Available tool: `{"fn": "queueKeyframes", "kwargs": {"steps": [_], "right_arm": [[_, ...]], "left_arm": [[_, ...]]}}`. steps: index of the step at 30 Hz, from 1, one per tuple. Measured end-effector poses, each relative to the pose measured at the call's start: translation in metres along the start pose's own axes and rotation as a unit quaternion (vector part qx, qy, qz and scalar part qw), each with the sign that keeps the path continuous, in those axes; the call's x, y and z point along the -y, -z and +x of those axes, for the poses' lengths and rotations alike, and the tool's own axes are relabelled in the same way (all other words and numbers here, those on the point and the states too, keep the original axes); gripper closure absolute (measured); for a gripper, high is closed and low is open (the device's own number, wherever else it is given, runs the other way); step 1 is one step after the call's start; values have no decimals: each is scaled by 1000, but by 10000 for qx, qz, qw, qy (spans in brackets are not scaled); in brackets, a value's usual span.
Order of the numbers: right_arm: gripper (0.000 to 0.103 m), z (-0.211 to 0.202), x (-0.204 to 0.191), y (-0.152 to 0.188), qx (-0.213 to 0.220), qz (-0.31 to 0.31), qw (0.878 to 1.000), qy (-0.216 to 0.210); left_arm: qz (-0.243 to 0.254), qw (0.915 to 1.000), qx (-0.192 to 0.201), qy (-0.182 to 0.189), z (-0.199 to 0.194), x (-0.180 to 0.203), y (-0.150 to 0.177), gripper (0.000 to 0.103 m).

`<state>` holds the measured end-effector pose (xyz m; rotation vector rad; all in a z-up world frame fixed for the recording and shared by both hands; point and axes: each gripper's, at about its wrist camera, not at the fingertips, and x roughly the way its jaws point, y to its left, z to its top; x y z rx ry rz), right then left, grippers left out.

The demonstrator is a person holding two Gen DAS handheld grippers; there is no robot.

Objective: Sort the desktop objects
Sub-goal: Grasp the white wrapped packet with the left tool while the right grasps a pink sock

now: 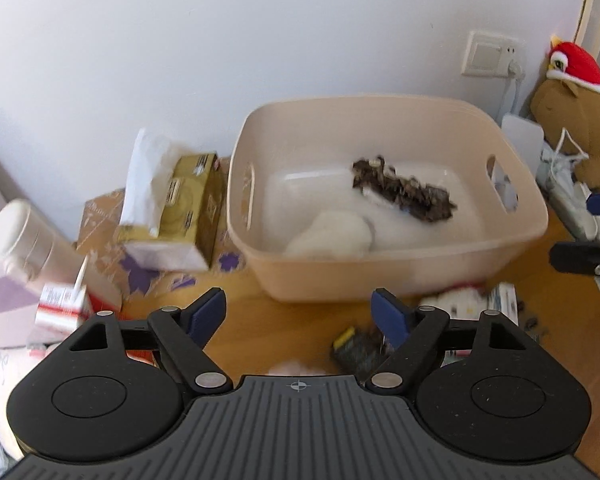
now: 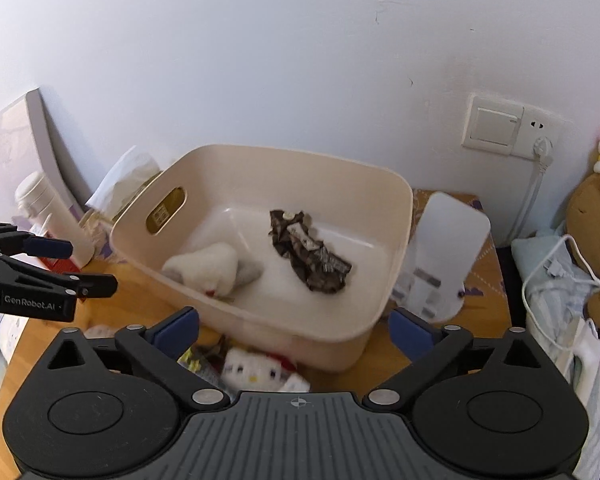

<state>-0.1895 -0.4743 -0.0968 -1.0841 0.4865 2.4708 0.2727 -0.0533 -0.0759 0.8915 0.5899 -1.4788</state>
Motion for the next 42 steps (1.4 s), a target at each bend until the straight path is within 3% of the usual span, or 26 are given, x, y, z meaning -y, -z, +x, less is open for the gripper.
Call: {"fn": "queueKeyframes", "kwargs": {"steps": [4,5,16,17,19,20,23,31,35,40,42], "right_arm": [[0,-8,-2,22,-102,144,9998,48],[0,-9,-2,27,13,924,9937,628],[0,-9,-13,82,-454,1025,9915,665],[0,-7,-15,87,-455,1236,9875,861],[0,-3,-18,96,-607,1045,9890,848],[0,0,-19,100,-614,1350,9831,1071],[0,8,-21,110,-777,1342,9823,1050],[0,31,-28,119,-813,1290,9850,804],[0,45,-31,117,-875,1269,9842,867],[29,54,-28,119,-1010,1416,9801,957],[39,52,-27,119,-983,1500,9792,952]], "left_arm": [[41,9999,-70,64,-6,-1,31,22],[31,9999,-136,78,-7,-2,39,22],[53,9960,-884,115,-11,-2,135,22],[85,9954,-943,143,-11,-2,144,22],[54,9943,-1043,199,-10,-3,160,22],[66,9934,-1117,256,-9,-3,168,22],[59,9903,-1359,290,-2,-1,186,22],[219,9862,-1622,230,21,7,195,22],[354,9872,-1516,351,27,12,191,22],[470,9885,-1335,540,28,18,188,36],[608,9881,-1268,616,27,20,188,47]]}}
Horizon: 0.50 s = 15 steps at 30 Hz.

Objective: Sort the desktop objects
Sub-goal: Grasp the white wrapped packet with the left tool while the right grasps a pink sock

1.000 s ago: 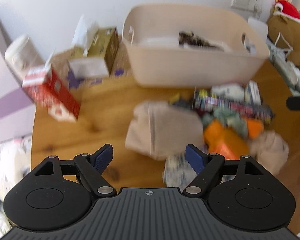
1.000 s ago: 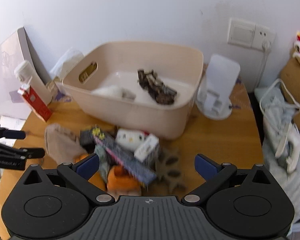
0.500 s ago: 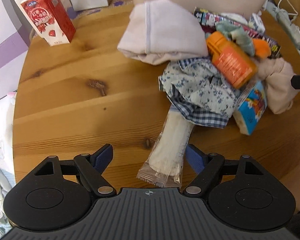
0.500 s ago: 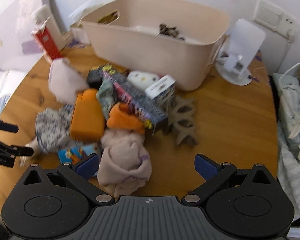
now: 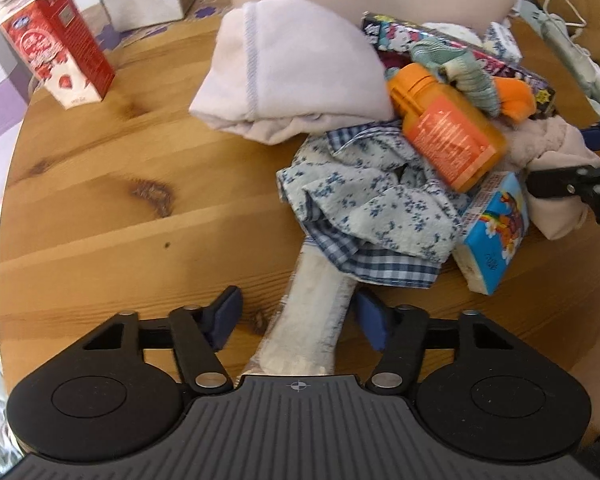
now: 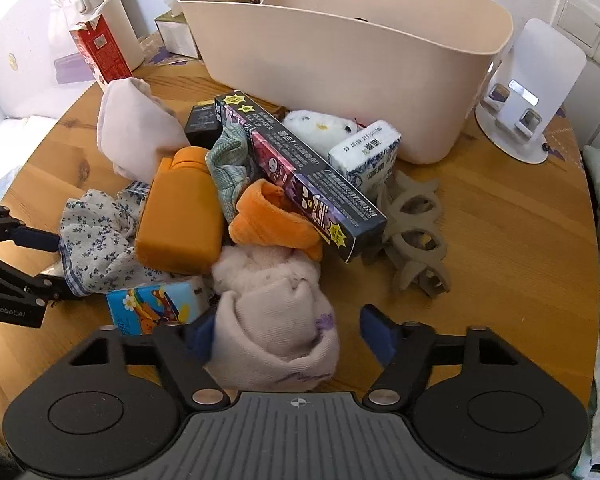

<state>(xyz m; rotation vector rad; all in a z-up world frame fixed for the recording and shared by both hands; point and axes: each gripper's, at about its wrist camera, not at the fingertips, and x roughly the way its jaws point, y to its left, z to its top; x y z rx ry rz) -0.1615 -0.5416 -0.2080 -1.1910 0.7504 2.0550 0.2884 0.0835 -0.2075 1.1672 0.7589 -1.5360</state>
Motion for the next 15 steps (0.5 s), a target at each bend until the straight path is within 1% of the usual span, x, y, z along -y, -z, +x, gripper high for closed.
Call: {"fn": "queueKeyframes", "kwargs": {"steps": [1,2,3,4,7,9,13,15], "right_arm": [[47,-1,0,0,-7,-9,10000,-9],[49,-3,0,1,-18,-39,10000,0],[55,-4,1,3,-24,-58,10000,8],[57,-5,2,4,-37,-65,10000,5],[60,-8,6,9,-54,92,9999,-41],[60,-11,10,13,-53,281,9996,-38],[61,-18,17,22,-61,576,9983,67],[61,-23,21,26,-81,593,9982,96]], "left_arm": [[50,10000,22,19,-1,1,0,50],[129,9999,47,49,-1,1,-1,58],[194,9998,54,61,-2,1,-1,61],[192,9998,24,103,-2,0,-1,63],[179,9994,-83,278,-4,-4,0,68],[330,9988,-102,355,-5,-6,1,73],[430,9984,-126,332,-10,-4,5,74],[439,9984,-88,349,-14,-6,6,74]]}}
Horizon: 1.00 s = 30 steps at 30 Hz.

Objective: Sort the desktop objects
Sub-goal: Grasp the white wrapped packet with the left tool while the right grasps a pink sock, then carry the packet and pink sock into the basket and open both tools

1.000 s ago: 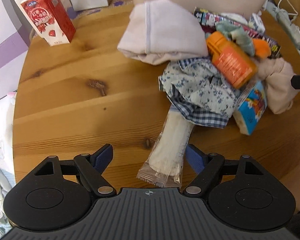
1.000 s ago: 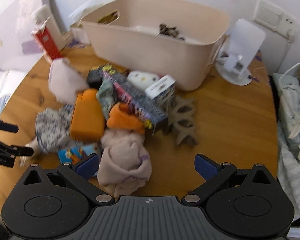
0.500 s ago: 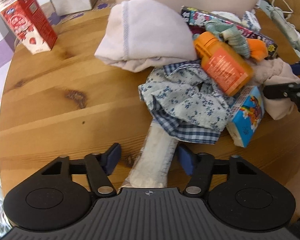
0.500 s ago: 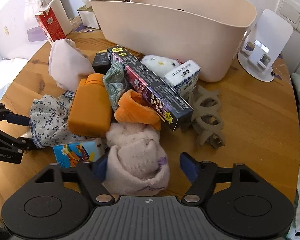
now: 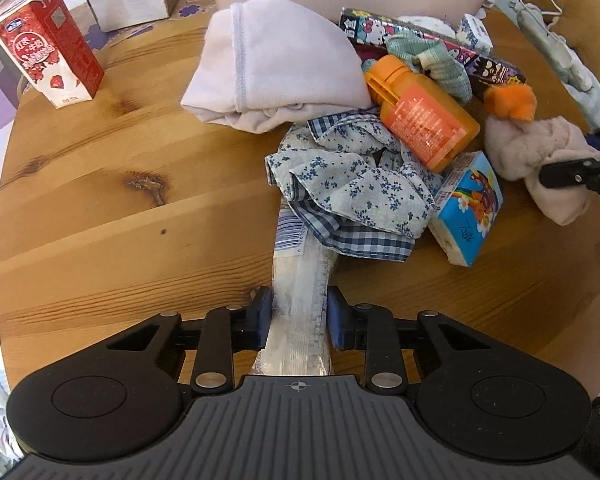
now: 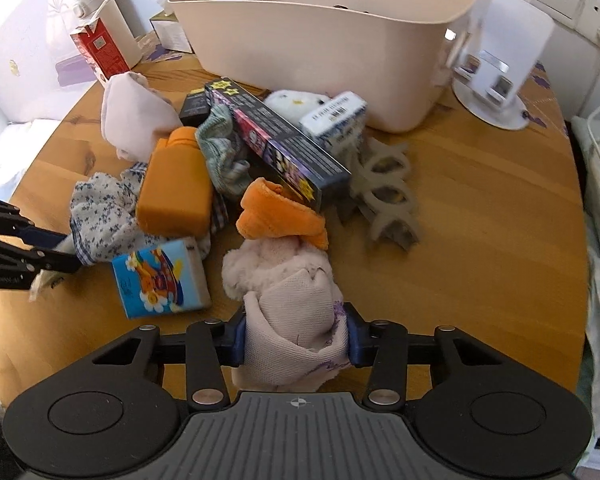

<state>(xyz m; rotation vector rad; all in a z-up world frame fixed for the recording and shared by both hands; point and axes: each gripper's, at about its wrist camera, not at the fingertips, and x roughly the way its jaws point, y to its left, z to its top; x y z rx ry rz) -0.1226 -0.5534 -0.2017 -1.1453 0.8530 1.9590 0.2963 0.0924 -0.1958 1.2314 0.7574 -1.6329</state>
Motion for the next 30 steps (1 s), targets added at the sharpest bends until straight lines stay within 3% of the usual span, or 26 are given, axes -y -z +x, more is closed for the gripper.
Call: {"fn": "queueKeyframes", "kwargs": {"steps": [1,11,12,23,30], "right_arm": [[61,-2,2,1,8,36,10000,42],[61,-37,37,9,368,666,9954,581],[61,-41,41,9,418,716,9945,636],[61,-75,71,-16,973,1087,9841,1012],[61,-94,79,-50,1337,1182,9758,1260]], "left_arm": [[720,9972,84,176,-3,0,0,74],[566,9972,493,-19,-38,-21,-9,75],[1091,9921,602,123,-42,-24,-11,75],[1109,9858,1253,124,-73,-31,-64,75],[1522,9726,1735,268,-92,-14,-106,75]]}}
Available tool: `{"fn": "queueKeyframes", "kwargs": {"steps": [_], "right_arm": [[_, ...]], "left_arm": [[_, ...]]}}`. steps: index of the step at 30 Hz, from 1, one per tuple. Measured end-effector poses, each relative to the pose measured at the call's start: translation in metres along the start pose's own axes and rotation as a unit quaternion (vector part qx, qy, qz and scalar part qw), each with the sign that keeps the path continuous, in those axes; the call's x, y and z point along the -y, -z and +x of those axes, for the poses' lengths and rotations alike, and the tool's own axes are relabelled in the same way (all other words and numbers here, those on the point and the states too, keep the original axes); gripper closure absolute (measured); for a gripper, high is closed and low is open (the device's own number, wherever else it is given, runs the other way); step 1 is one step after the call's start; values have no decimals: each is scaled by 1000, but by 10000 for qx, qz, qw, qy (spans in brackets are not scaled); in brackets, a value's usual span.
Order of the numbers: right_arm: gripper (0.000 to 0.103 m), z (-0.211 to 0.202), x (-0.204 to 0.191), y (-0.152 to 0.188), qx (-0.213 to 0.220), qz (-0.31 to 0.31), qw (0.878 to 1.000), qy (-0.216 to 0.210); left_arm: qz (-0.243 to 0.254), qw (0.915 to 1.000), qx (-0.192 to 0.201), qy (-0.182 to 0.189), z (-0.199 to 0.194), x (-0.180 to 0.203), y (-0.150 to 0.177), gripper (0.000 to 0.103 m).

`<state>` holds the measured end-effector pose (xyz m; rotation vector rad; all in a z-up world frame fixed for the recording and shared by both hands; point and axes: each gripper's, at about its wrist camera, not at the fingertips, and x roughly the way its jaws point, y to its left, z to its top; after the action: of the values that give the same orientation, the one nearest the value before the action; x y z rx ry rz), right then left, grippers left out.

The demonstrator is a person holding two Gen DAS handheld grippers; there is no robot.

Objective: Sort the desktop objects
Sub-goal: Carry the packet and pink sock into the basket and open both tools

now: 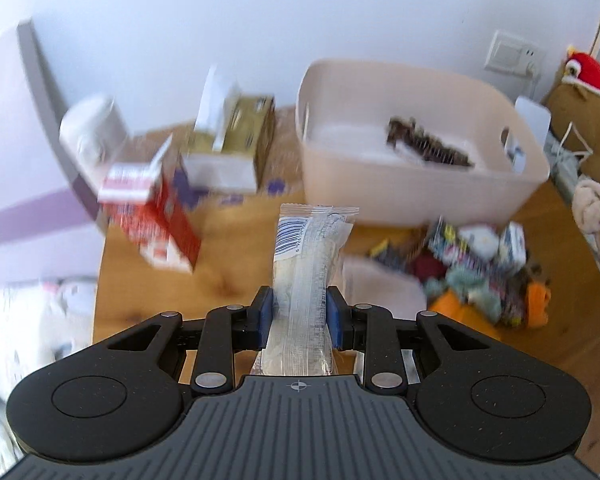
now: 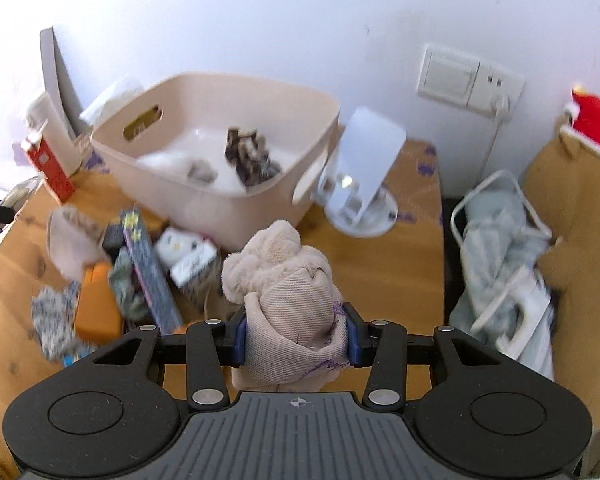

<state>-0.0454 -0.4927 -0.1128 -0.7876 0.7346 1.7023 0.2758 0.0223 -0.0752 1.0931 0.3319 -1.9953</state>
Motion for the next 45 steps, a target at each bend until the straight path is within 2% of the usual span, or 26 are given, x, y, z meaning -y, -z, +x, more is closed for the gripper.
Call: {"fn": "queueKeyframes", "kwargs": {"steps": [9,13,18,27,32,37,42,43,45], "right_arm": [[61,0,-1,-58,567,-74,9980,274],[60,10,-8,-80,755,-86,9963,401],[60,30,-19,-98,762,36,9958,510],[60,60,-32,-116,618,282,9944,815],[60,75,-31,-121,545,479,9925,989],[60,94,-30,-122,337,404,9924,1113],[55,117,-26,-122,166,862,9871,1342],[51,119,-27,-121,190,1477,9733,1748],[51,122,-28,-121,177,1522,9729,1732]], "left_arm": [[538,9966,563,278,7,15,-72,75],[813,9932,679,490,22,31,-97,75],[1274,9874,689,643,43,63,-115,75],[1627,9805,600,924,75,112,-126,75],[1762,9797,375,875,94,123,-125,74],[1964,9777,117,728,115,128,-121,74],[2011,9763,-122,794,131,131,-120,74],[2007,9763,-139,793,133,131,-120,74],[2064,9750,-164,809,135,132,-120,72]]}}
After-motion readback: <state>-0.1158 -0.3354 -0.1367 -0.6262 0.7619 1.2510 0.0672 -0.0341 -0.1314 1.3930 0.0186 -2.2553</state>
